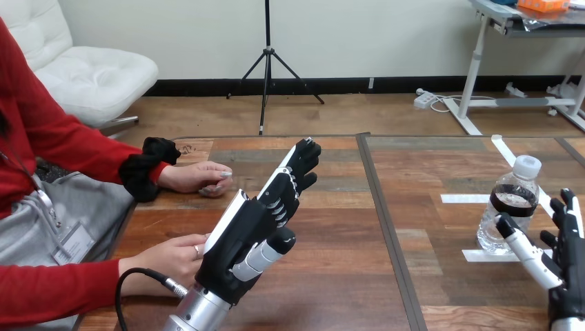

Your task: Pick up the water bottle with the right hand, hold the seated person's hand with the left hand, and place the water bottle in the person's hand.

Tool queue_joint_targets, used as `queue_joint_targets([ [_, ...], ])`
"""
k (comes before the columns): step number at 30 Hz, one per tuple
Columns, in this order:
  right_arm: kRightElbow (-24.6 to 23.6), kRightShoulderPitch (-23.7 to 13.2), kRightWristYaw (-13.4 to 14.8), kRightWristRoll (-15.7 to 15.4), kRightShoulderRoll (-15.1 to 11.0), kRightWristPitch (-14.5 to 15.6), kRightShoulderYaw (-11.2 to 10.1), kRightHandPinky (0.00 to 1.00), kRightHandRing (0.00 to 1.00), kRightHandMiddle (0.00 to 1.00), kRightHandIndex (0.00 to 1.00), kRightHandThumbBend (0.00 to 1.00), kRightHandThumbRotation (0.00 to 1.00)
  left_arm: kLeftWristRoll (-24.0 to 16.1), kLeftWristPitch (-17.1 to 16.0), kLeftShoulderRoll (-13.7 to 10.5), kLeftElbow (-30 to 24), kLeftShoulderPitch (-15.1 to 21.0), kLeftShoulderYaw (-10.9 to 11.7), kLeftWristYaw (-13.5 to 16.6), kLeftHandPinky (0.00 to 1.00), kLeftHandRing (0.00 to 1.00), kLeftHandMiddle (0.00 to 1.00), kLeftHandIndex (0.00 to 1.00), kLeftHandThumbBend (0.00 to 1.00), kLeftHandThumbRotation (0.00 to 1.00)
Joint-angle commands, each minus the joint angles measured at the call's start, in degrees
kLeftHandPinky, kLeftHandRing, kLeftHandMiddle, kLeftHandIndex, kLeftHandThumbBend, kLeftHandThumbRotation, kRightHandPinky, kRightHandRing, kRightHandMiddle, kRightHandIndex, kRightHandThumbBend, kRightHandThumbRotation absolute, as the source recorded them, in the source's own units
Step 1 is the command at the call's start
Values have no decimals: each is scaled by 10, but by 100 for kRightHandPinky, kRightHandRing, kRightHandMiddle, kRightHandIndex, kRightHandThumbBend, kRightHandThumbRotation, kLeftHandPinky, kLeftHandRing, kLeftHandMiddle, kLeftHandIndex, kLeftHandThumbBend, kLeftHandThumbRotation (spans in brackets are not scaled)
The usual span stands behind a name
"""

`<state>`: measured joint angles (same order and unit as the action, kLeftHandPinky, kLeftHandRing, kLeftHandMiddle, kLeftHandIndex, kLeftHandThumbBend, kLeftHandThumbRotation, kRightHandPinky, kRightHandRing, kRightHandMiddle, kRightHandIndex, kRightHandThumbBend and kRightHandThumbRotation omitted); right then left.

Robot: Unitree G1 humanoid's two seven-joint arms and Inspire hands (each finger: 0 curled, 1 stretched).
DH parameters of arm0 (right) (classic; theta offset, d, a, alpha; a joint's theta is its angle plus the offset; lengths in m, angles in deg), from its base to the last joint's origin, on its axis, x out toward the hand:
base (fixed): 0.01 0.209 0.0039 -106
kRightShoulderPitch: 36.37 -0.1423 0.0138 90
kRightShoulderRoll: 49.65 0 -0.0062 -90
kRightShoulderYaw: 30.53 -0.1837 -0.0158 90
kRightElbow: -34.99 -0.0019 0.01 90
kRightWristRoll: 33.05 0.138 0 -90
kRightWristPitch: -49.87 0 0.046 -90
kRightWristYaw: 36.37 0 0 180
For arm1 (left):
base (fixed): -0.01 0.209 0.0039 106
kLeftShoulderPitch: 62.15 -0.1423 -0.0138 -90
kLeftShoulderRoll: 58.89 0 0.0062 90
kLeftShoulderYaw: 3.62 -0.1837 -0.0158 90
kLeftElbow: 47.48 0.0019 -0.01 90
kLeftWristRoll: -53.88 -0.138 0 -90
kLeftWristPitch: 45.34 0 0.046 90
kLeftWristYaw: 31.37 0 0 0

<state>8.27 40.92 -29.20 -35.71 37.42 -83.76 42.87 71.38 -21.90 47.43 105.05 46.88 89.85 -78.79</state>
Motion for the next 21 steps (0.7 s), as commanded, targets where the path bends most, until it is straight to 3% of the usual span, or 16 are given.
queue_joint_targets([
  [1,9,-59,1,-3,-26,7,8,93,100,98,100,100,58,10,-6,0,-29,11,9,-2,97,100,100,100,100,86],
  [14,37,-86,-5,1,-33,31,14,96,100,99,100,100,54,16,-6,1,-32,10,11,-9,97,100,100,100,100,87],
  [21,45,-99,9,-11,-37,45,24,97,100,98,100,100,54,17,-7,1,-35,8,12,-9,97,100,100,100,100,86],
])
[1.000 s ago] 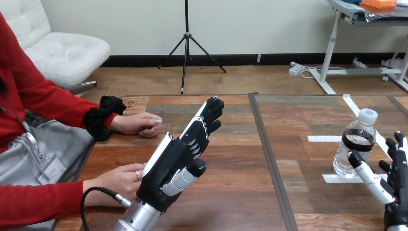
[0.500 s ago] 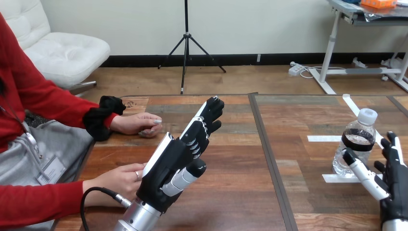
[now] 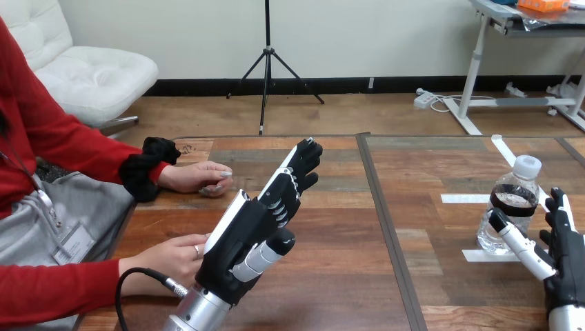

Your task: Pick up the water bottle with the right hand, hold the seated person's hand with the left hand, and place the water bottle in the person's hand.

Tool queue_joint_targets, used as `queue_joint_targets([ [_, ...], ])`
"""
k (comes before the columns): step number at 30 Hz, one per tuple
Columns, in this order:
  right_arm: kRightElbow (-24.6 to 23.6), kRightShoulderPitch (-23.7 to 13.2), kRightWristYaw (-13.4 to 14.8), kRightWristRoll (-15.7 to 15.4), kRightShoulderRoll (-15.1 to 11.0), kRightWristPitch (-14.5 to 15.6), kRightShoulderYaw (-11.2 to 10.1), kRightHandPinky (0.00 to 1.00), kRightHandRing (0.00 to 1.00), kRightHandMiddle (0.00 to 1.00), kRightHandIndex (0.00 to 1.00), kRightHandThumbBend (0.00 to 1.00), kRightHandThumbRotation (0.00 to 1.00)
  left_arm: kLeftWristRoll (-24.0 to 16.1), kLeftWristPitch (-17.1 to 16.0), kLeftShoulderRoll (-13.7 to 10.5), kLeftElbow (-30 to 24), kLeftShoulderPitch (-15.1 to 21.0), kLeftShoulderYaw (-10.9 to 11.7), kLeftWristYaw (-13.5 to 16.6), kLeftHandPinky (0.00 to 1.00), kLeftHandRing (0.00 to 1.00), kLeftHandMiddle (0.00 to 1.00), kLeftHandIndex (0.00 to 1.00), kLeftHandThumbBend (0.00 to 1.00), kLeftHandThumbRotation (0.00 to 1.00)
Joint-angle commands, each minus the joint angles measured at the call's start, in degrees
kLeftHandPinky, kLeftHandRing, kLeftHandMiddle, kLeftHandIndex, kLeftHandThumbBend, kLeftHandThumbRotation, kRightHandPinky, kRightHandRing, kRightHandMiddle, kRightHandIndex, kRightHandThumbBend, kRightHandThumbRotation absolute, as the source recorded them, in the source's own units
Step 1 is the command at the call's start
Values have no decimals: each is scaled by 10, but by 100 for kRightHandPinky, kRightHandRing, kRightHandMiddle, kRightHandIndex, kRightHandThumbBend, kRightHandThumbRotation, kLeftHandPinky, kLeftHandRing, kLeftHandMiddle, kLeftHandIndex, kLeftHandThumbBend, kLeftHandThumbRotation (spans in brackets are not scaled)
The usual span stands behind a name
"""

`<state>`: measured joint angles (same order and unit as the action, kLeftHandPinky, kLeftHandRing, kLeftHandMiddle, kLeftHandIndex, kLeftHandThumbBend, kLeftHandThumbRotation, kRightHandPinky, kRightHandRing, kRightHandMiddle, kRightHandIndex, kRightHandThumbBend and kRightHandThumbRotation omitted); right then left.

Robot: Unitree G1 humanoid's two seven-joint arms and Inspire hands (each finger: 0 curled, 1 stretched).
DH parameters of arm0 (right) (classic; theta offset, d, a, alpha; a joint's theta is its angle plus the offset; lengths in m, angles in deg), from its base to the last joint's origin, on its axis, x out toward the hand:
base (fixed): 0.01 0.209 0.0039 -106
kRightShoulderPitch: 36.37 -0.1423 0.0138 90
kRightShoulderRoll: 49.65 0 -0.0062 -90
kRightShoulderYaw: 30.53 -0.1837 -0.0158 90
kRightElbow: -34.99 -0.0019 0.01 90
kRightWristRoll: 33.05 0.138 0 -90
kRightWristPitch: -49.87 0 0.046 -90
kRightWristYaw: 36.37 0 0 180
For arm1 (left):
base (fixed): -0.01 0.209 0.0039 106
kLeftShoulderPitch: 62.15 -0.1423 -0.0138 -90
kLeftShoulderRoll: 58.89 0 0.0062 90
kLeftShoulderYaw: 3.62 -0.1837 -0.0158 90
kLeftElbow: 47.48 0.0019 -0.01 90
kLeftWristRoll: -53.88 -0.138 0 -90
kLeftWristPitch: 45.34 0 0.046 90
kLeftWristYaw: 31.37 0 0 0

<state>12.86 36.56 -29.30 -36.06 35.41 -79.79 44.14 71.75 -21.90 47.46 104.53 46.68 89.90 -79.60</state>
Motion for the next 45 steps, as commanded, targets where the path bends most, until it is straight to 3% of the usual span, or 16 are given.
queue_joint_targets([
  [1,0,-57,11,-9,-18,8,13,97,100,98,100,100,54,14,-7,2,-30,10,11,-1,97,100,100,100,100,86],
  [8,5,-66,18,-16,-22,16,23,95,100,98,100,100,55,17,-7,2,-33,7,12,-2,97,100,100,100,100,86],
  [14,12,-78,5,-7,-22,22,19,94,100,99,100,100,55,19,-7,2,-34,5,12,-2,96,100,100,100,100,86],
  [23,21,-96,20,-20,-28,43,30,93,99,98,100,100,55,28,-6,5,-37,3,12,-7,96,100,100,100,100,86],
  [45,30,-126,25,-25,-30,77,41,87,98,97,100,100,58,41,-4,10,-53,-5,15,-28,96,100,100,100,100,85],
])
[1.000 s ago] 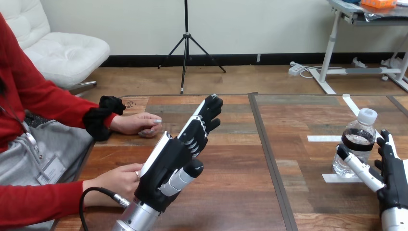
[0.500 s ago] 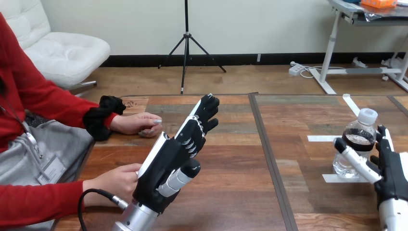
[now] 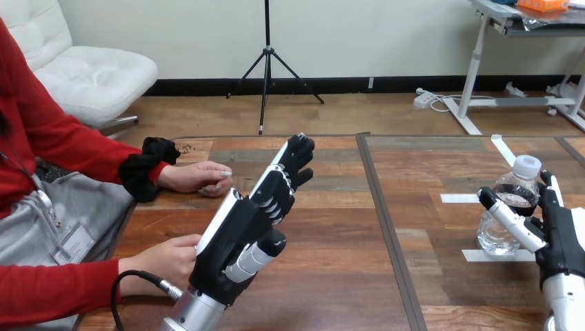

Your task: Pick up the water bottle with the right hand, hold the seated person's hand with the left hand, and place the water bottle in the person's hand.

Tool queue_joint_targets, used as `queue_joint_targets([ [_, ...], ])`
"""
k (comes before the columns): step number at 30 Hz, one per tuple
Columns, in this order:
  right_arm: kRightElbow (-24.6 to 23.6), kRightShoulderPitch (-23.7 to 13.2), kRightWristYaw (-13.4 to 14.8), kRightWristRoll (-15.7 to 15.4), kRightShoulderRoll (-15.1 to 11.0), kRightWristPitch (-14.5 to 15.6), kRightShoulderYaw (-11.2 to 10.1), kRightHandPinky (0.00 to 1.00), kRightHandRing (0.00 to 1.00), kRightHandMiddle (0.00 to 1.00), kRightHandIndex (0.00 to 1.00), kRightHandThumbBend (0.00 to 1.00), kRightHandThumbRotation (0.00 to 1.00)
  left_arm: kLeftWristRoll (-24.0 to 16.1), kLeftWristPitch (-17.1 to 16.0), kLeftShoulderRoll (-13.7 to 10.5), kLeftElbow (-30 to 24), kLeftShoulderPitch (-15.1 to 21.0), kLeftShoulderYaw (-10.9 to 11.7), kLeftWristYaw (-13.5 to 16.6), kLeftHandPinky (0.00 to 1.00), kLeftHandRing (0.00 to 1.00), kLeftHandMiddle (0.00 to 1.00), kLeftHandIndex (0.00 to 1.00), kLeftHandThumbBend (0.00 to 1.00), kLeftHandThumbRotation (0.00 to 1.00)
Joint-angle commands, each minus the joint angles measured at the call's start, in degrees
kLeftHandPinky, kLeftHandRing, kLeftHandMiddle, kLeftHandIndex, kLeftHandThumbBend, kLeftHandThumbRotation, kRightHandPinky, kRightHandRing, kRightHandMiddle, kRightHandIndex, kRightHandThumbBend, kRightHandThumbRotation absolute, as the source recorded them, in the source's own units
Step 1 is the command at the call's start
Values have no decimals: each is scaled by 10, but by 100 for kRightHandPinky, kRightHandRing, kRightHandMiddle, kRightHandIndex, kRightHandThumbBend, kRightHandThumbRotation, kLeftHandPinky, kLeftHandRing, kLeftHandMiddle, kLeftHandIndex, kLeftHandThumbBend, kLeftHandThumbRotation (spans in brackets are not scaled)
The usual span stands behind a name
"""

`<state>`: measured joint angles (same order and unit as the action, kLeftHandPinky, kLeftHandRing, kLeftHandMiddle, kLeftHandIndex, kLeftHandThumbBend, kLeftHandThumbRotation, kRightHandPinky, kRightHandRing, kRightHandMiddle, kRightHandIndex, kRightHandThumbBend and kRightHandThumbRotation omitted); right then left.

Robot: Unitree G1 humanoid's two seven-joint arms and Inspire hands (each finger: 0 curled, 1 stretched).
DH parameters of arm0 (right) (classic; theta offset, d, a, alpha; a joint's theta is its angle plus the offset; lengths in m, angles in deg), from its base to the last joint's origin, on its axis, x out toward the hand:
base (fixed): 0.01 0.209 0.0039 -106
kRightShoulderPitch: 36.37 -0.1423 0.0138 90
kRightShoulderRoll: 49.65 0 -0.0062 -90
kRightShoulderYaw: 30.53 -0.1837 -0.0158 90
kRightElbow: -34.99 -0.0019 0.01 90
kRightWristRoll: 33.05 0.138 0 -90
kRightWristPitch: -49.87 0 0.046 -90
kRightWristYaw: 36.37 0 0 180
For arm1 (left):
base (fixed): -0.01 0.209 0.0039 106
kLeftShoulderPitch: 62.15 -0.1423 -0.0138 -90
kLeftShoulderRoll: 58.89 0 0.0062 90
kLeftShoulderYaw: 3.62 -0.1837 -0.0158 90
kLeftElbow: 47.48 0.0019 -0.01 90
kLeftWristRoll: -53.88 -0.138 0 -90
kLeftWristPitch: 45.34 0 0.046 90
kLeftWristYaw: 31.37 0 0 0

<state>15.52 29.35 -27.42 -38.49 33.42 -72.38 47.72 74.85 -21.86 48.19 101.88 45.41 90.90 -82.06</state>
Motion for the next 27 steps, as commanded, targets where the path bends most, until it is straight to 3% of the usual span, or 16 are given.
queue_joint_targets([
  [1,3,-55,6,-1,-10,4,5,87,98,97,100,100,58,9,-5,3,-27,7,6,-2,96,100,100,100,100,85],
  [18,7,-73,11,3,-3,15,5,81,95,96,100,100,51,24,0,8,-41,-1,7,-16,95,100,100,100,100,84],
  [27,11,-82,26,22,10,22,-9,67,85,90,94,100,30,33,5,15,-51,-6,10,-22,95,99,100,100,100,83],
])
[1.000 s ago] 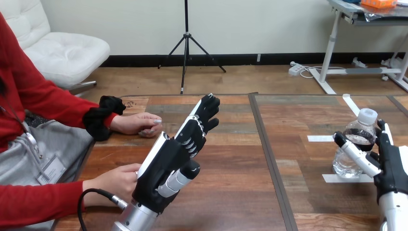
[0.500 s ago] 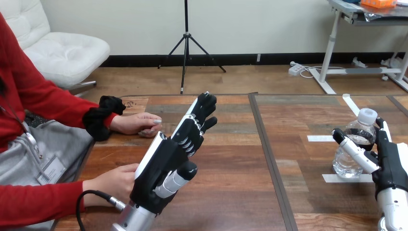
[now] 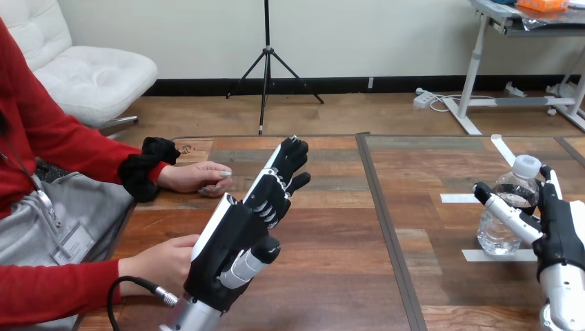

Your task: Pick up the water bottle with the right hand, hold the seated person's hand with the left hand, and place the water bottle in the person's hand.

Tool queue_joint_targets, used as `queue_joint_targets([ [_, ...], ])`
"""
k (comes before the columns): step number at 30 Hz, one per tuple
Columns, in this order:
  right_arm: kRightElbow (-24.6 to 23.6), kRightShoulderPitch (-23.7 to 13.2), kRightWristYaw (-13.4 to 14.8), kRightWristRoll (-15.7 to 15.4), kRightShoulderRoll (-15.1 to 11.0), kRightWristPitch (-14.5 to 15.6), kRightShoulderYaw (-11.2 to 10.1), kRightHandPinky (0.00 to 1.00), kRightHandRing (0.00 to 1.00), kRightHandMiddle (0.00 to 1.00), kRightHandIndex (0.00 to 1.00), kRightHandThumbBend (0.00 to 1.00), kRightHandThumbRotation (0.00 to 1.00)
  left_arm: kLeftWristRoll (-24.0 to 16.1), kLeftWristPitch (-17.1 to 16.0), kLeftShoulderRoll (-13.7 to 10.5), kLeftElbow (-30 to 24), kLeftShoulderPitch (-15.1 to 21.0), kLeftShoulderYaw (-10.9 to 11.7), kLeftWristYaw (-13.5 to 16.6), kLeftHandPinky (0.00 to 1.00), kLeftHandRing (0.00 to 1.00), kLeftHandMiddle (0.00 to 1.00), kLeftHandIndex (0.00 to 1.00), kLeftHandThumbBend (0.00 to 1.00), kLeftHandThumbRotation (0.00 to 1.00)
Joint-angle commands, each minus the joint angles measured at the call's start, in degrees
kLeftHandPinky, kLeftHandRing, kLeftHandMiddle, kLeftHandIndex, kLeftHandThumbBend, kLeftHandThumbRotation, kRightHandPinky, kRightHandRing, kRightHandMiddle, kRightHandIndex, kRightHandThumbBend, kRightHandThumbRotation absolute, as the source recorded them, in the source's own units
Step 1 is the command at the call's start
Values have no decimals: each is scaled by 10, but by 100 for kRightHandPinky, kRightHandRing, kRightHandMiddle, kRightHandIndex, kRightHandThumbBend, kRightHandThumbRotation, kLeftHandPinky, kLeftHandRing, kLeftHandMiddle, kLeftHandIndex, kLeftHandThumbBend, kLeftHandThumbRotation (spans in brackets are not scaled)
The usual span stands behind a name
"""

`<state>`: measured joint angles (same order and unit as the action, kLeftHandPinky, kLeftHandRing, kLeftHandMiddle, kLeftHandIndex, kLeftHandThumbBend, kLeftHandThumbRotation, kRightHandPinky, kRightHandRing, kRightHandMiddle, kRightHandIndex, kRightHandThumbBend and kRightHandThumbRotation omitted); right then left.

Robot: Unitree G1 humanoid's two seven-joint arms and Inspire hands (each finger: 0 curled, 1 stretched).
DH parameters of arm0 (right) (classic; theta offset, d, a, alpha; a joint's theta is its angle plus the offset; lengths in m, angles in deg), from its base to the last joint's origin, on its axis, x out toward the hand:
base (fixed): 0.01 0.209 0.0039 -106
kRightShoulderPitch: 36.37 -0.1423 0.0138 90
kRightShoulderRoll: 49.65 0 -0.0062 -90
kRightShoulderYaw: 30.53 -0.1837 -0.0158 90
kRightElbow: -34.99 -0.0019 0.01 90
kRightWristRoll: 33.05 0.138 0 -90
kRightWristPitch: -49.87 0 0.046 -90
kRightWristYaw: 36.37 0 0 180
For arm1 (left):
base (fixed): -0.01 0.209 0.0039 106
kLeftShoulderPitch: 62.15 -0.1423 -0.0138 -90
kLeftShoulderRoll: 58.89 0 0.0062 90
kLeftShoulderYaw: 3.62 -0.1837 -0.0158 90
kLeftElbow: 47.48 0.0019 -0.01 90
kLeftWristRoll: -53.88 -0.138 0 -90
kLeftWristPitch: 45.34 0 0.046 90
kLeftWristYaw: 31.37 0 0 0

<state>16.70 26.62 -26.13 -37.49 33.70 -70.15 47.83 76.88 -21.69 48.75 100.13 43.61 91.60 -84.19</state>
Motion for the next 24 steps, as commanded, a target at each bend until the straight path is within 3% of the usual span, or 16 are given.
queue_joint_targets([
  [1,-1,-56,15,15,8,0,-12,65,83,89,92,100,27,13,3,9,-35,11,3,-1,94,99,100,100,100,84],
  [6,-1,-58,28,21,15,-1,-15,54,72,81,82,100,12,23,3,12,-41,9,4,-7,93,98,100,99,100,84],
  [12,-2,-59,23,43,23,-2,-26,41,59,74,74,98,3,41,11,14,-48,7,6,-25,92,97,100,98,100,83],
  [24,1,-56,35,55,29,0,-34,33,47,67,66,92,0,69,23,19,-56,10,14,-53,92,97,99,97,100,81],
])
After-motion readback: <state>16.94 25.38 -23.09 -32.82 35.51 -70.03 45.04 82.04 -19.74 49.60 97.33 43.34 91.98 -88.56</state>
